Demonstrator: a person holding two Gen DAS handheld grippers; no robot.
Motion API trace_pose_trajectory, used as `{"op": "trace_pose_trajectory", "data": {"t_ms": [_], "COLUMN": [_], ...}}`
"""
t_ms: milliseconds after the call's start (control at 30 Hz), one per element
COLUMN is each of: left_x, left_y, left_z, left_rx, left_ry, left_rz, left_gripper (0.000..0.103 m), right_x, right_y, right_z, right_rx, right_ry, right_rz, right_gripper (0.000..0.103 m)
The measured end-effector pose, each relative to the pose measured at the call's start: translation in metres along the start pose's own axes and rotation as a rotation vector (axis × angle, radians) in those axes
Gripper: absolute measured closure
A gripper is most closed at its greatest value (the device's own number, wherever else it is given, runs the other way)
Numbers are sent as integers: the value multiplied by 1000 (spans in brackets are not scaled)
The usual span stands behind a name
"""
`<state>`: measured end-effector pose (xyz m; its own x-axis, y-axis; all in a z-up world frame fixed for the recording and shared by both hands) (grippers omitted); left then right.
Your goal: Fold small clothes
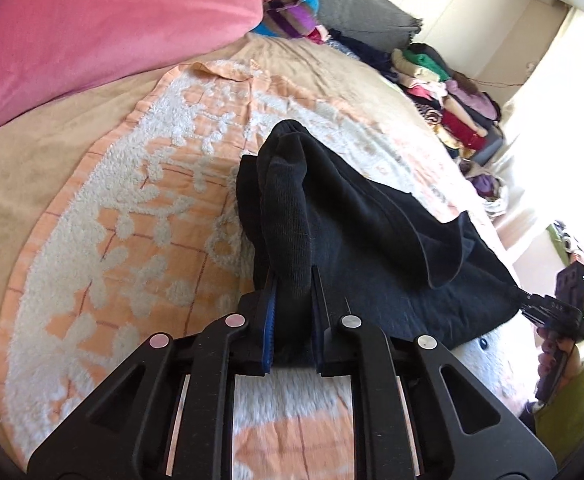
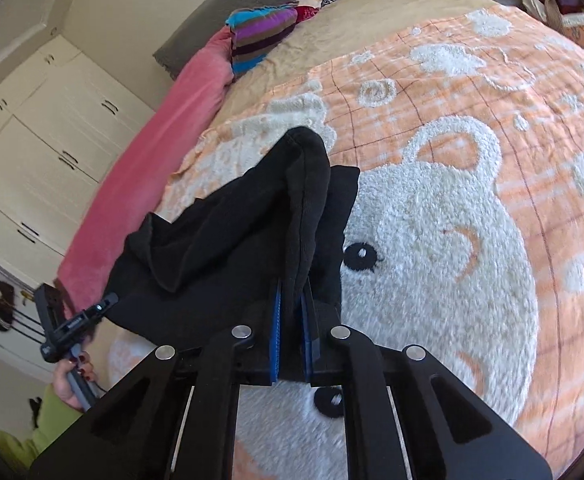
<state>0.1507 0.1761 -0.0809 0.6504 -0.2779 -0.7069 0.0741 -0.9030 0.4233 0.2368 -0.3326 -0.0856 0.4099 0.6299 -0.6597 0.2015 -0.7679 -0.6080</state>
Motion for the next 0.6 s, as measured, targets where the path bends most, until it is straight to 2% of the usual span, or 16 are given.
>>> {"op": "trace_pose_trajectory", "data": {"t_ms": [67,133,200,267,300,367,400,467,600], "left_x": [-1,11,26,29,27,17,12,-1,-17], "left_y": [-6,-16,-30,-33,-32,-28,-25,-15,13], "left_z": [6,14,21,23,22,16,13,7,-1], "left_rx": [-5,-14,-78,-81,-73,-52,-37,7,77], "left_ry": [-25,-81,-133,-130,-125,-101,-89,-55,-23], "left_rz": [2,-52,-58,-76,-92,-110,-132,-170,-147], "left_gripper": [95,95,91,81,79,79,79,81,81], "right_x": [-2,5,16,21,22,19,16,7,1], "right_y": [5,11,14,9,6,1,1,-3,-32], "right_z": [5,8,11,12,11,8,7,3,-3], "right_rx": [9,11,14,-36,-64,-91,-94,-106,-217], "right_ry": [-12,-46,-75,-92,-99,-106,-89,-52,14], "right_rz": [28,75,109,151,179,220,236,241,201], "right_gripper": [96,96,96,94,92,76,73,73,70]}}
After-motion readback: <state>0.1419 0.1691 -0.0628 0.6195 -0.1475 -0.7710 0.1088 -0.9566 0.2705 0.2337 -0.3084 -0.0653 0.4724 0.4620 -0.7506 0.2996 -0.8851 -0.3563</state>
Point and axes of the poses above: each gripper's, at about its wrist camera, not at the fingertips, and x roughly the way its jaws point, y to its right, z to its underside, the point moved 1 cm from there along x, roughly the way its jaws point, and after that the axes turned 1 degree about -y, right-handed, at the moved point
